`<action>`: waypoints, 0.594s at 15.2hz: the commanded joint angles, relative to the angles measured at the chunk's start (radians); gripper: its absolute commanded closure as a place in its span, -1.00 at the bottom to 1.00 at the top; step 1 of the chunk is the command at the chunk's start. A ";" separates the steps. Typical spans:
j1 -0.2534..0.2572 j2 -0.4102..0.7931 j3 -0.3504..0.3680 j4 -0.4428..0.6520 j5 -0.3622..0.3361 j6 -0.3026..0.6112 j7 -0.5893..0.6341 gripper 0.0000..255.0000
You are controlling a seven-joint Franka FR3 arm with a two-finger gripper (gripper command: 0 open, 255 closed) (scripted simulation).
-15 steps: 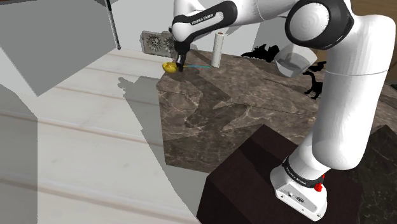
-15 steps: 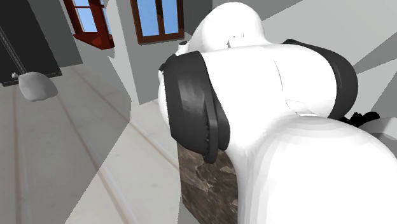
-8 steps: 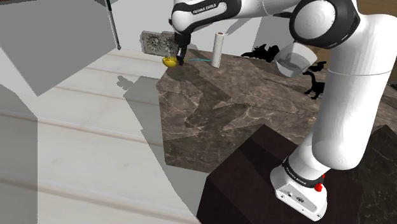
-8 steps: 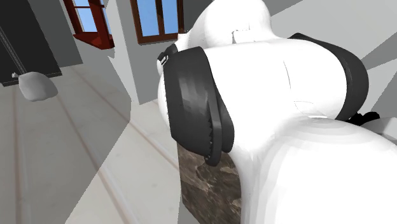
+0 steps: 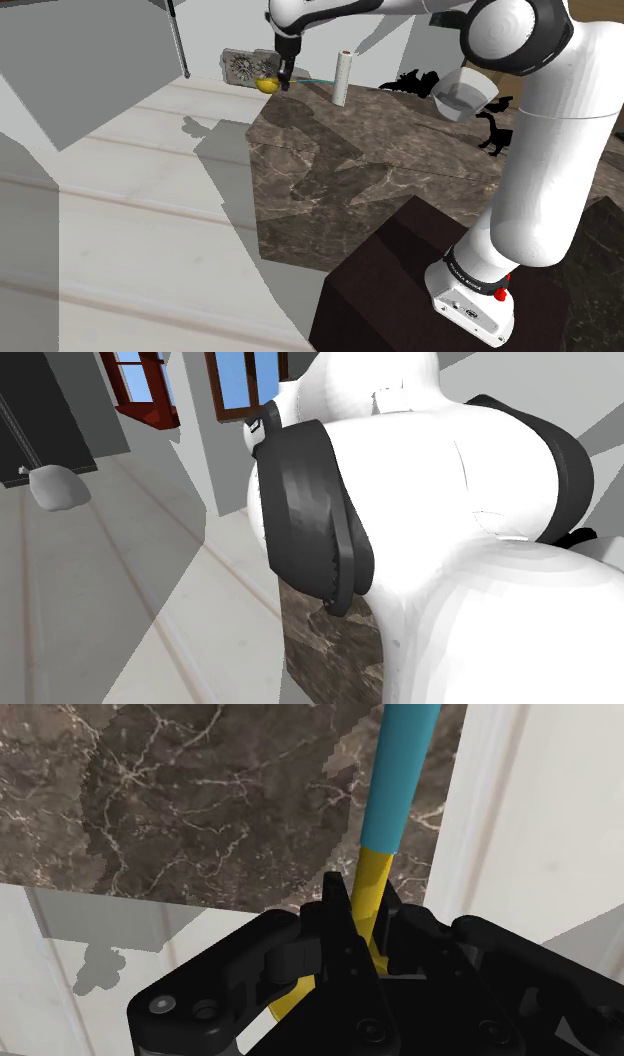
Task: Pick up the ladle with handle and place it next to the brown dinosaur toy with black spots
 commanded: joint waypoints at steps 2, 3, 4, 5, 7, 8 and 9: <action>0.001 0.000 0.001 0.041 0.001 -0.042 -0.003 1.00; 0.001 -0.001 0.001 0.054 0.002 -0.055 -0.004 1.00; 0.001 -0.001 0.001 0.067 0.002 -0.069 -0.005 1.00; 0.001 -0.001 0.001 0.081 0.003 -0.082 -0.006 1.00; 0.001 0.000 0.001 0.109 0.004 -0.109 -0.009 1.00; 0.001 0.001 0.001 0.124 0.004 -0.123 -0.010 1.00; 0.002 0.002 0.001 0.139 0.005 -0.137 -0.012 1.00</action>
